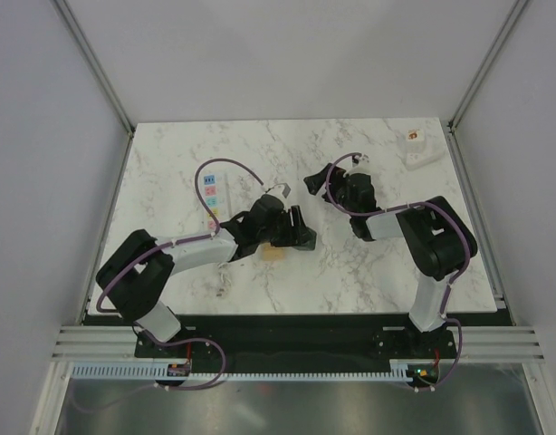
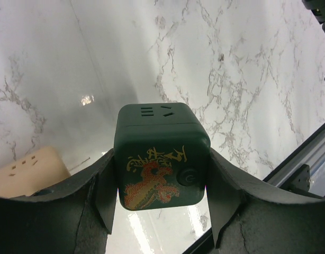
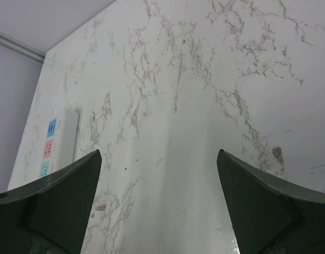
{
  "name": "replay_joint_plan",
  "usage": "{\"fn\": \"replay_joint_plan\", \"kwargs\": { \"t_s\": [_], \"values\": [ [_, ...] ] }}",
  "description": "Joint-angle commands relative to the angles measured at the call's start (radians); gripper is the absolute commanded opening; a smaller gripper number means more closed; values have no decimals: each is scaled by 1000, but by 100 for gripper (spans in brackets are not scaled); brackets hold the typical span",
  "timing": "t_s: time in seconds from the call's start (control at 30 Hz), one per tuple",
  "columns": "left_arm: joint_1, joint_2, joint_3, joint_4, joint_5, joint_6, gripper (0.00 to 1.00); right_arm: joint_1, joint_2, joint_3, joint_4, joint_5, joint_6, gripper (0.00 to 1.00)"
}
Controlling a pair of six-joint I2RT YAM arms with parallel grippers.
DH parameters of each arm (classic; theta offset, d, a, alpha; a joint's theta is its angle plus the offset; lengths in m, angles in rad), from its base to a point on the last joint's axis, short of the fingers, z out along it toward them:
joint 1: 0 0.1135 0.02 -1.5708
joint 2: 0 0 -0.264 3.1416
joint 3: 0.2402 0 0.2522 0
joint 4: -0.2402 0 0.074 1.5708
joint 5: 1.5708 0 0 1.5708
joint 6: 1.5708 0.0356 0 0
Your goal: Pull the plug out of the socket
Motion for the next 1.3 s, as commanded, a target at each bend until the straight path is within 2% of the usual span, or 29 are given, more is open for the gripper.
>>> {"fn": "replay_joint_plan", "kwargs": {
  "t_s": [0.0,0.1,0.3,0.33,0.4,0.43,0.6,0.63,0.73,0.83,1.27],
  "values": [
    [-21,2,22,141,-63,-21,2,-3,-9,6,75,-53,17,98],
    [-33,13,-15,181,-106,-19,4,-3,-6,8,83,-60,20,98],
    [-35,45,-23,166,-130,-30,29,-3,-2,12,77,-64,20,98],
    [-35,48,-26,163,-136,-33,38,-3,-2,12,74,-63,21,98],
    [-35,48,-29,151,-146,-31,46,-3,-3,15,69,-63,21,98],
    [-35,45,-31,151,-146,-28,57,-3,-3,17,69,-61,20,98],
    [-36,19,-44,160,-120,-11,79,-3,4,26,69,-75,21,98],
    [-36,10,-47,161,-112,-8,89,-3,6,28,67,-77,21,98],
    [-38,-36,-60,151,-98,-1,97,-3,7,31,61,-78,20,98],
    [-38,-88,-63,112,-106,4,100,-4,9,34,57,-83,23,98],
    [-38,-392,-119,-110,-129,21,98,2,6,37,-40,-70,3,98]
  ]
}}
